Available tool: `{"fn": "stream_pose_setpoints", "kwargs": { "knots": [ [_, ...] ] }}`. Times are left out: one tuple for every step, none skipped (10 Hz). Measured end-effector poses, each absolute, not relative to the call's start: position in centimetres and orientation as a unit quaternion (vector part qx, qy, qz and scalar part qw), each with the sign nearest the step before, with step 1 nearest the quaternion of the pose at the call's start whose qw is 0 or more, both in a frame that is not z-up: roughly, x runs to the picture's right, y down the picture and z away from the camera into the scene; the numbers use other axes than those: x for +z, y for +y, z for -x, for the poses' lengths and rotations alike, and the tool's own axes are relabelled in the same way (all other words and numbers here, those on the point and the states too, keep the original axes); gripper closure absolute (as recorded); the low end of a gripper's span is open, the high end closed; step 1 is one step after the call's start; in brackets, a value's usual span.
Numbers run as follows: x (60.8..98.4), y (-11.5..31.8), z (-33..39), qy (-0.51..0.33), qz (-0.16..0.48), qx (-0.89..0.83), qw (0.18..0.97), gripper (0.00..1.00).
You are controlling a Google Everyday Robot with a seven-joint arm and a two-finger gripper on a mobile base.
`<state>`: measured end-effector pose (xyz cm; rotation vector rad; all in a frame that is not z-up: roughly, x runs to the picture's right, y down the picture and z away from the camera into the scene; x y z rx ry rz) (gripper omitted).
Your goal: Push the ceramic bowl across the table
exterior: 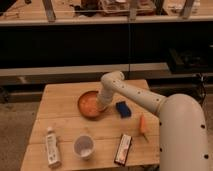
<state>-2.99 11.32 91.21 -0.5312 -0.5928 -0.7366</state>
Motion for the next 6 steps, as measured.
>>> {"fn": "stream_pose_setpoints", "kwargs": {
  "knots": [
    [91.17,11.38,3.04,-0.282,0.254,-0.350,0.856,0.94],
    [91.21,11.45,2.91,-0.282,0.255,-0.347,0.857,0.94],
    [91.24,11.49,2.90,-0.282,0.255,-0.344,0.858,0.94],
    [91.26,11.54,2.95,-0.282,0.256,-0.344,0.858,0.94],
    [91.26,11.63,3.07,-0.283,0.256,-0.343,0.858,0.94],
    [91.26,11.66,2.98,-0.284,0.256,-0.342,0.858,0.94]
  ]
}}
